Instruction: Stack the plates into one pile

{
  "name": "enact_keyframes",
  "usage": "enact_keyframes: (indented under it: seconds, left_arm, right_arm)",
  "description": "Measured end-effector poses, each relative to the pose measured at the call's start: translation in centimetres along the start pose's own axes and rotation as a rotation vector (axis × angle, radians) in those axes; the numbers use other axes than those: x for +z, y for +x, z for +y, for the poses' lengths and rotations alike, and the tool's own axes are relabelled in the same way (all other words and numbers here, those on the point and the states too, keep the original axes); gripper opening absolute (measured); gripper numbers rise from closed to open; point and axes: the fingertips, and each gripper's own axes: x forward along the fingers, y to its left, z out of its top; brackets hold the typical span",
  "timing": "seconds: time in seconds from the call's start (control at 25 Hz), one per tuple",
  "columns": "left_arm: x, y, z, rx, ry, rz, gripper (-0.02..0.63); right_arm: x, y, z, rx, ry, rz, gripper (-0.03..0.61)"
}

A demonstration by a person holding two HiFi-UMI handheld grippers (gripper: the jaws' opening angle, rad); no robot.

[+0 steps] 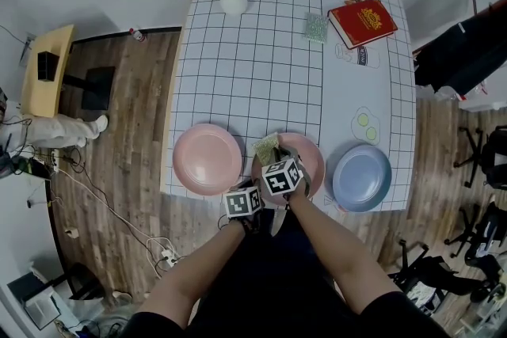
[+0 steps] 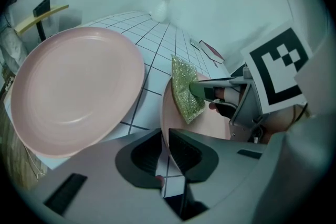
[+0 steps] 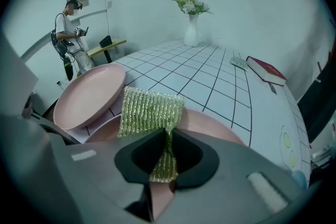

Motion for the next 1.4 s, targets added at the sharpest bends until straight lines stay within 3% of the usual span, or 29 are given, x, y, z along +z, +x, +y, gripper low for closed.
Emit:
enact_keyframes:
  seconds: [0.68,1.4]
  left_arm:
    - [0.1,0.0,0.1,0.008,-0.003,-0.007,0.037]
    - [0.1,0.1,0.3,0.013,-0.001,-0.001,0.037]
  right_arm:
    - [-2.5,-1.9,-8.2,-0.180,0.112,0.023,0.055]
    - [-7.9,-5.4,-10.4,-0.297,0.214,0.106,0.055]
